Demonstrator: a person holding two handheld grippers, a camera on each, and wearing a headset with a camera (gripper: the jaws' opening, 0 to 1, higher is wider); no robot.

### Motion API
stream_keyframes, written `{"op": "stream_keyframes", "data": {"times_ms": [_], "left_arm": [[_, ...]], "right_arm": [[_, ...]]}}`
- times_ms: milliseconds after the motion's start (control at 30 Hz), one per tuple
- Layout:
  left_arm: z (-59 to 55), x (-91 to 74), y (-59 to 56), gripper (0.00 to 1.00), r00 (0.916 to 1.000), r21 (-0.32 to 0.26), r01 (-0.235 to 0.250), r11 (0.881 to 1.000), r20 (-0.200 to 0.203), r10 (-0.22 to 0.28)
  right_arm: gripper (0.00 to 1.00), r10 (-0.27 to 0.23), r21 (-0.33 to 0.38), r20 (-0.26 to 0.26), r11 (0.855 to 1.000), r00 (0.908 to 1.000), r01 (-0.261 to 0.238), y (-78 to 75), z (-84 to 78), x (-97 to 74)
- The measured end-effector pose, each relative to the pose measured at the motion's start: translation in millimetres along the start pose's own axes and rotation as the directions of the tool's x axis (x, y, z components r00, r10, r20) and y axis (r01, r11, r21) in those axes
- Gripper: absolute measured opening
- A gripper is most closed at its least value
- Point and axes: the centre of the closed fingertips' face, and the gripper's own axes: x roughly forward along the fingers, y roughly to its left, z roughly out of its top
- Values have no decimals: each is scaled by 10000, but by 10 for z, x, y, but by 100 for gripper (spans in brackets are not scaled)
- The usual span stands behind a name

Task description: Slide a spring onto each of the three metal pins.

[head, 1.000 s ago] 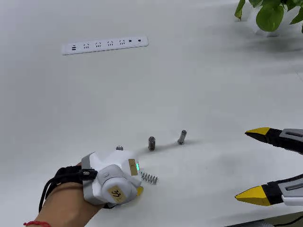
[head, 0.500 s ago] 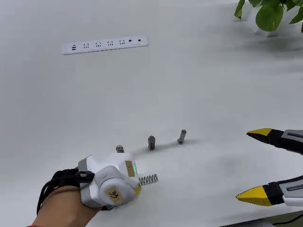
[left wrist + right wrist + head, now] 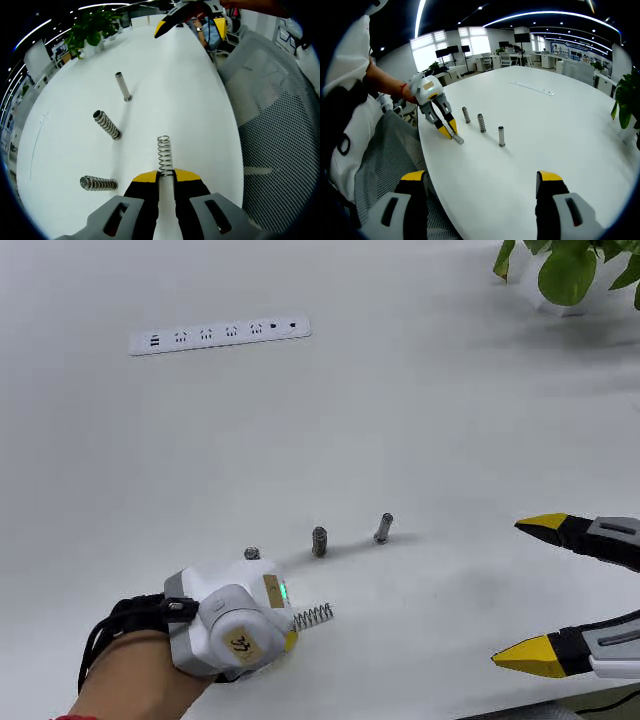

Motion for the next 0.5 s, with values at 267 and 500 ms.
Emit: {"op": "stream_keyframes", "data": {"times_ms": [267,500], "left_arm": [[12,-16,-58,10,9998,-141,107,9998,179,-104],[30,-65,-99,10,9987,-478,165,9987,496,-141]], "right_arm": [[90,88,-17,-19,10000,10000,-88,24,4,24],[90,234,-84,-99,9997,9997,-235,86,20,73]]}}
